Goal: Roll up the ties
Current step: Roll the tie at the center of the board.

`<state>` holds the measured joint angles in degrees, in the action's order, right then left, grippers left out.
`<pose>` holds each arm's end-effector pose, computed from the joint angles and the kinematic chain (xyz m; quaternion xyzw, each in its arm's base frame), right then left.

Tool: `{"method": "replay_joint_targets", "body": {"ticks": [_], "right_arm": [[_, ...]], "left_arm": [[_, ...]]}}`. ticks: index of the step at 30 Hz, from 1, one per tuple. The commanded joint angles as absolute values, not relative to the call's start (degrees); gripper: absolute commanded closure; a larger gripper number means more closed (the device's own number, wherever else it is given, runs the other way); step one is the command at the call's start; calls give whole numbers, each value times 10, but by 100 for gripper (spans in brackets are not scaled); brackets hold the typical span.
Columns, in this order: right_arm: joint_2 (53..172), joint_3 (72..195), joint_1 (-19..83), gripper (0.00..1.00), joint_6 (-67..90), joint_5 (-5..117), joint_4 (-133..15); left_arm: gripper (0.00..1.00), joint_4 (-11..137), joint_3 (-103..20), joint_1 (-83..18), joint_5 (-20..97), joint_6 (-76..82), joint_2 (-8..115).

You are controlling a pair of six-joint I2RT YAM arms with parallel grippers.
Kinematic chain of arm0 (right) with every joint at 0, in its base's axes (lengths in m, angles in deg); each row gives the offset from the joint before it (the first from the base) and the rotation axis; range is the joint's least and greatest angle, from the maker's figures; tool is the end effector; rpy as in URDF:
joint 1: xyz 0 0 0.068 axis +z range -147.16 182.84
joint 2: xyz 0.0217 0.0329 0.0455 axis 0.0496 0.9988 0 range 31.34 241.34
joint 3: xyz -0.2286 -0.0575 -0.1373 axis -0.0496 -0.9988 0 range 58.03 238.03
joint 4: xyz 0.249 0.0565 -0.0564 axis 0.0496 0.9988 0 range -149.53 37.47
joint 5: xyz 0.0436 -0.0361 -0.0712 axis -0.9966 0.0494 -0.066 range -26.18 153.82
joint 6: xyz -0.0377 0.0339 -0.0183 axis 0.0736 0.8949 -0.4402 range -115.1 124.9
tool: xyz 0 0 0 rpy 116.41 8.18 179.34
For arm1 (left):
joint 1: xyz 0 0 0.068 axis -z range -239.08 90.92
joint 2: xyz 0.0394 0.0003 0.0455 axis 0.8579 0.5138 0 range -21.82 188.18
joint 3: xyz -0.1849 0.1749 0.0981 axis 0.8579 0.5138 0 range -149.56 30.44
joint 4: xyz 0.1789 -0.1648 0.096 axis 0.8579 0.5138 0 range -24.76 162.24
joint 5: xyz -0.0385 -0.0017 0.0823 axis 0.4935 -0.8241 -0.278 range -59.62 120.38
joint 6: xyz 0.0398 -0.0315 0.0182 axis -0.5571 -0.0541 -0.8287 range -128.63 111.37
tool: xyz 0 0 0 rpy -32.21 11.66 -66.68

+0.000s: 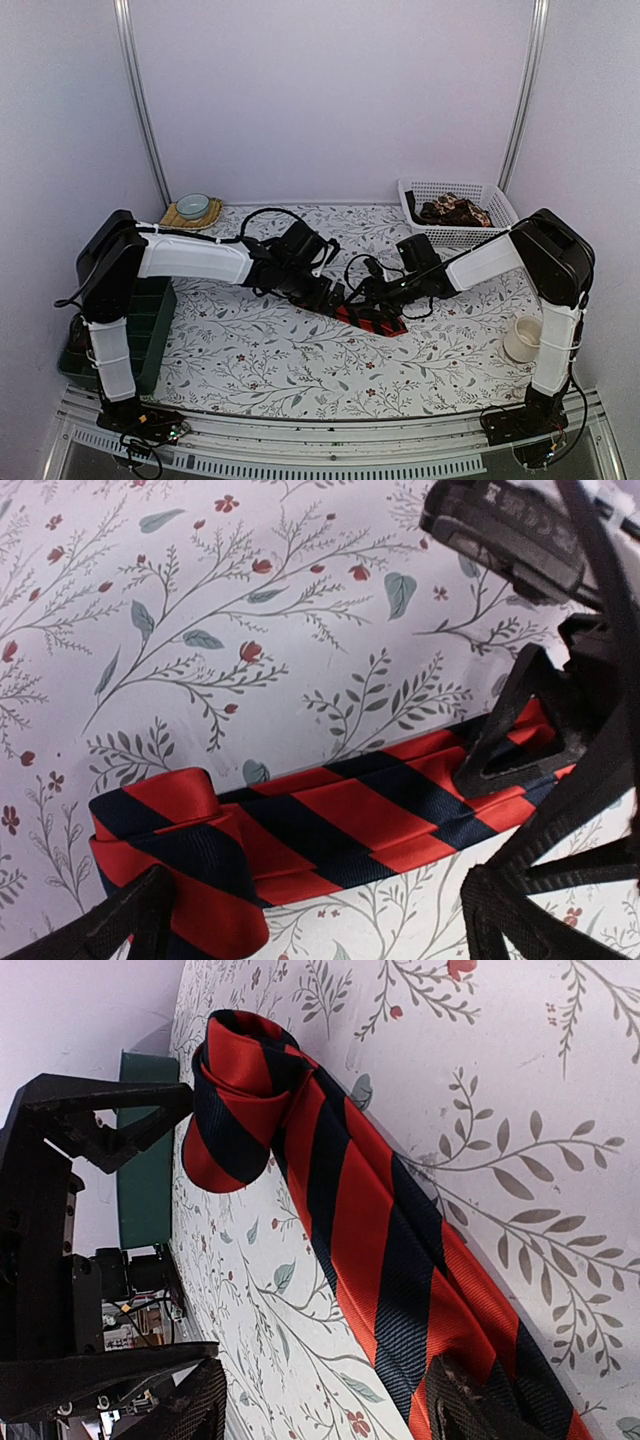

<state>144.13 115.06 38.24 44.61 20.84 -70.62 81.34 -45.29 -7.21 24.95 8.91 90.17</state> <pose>0.2965 0.2406 0.1178 -0.1088 0.8633 0.4865 0.0783 0.2612 -0.3272 0.1750 0.2645 0.9079 -0.1466 0.2904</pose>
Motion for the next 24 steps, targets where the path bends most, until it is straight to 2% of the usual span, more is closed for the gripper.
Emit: {"method": "replay_joint_targets", "body": {"ticks": [1,11,17,24], "right_arm": [[1421,1144,378,32,442,210,-698],[1416,1139,376,32,442,210,-697],[1408,1135,371,33,444,208,-698],[1413,1137,368,33,438,208,-689]], "left_arm": [[0,745,-421,-85,343,93,897],[0,695,-387,-111,434,118,903],[0,702,-384,-121,468,135,949],[0,683,-355,-127,478,123,888]]}}
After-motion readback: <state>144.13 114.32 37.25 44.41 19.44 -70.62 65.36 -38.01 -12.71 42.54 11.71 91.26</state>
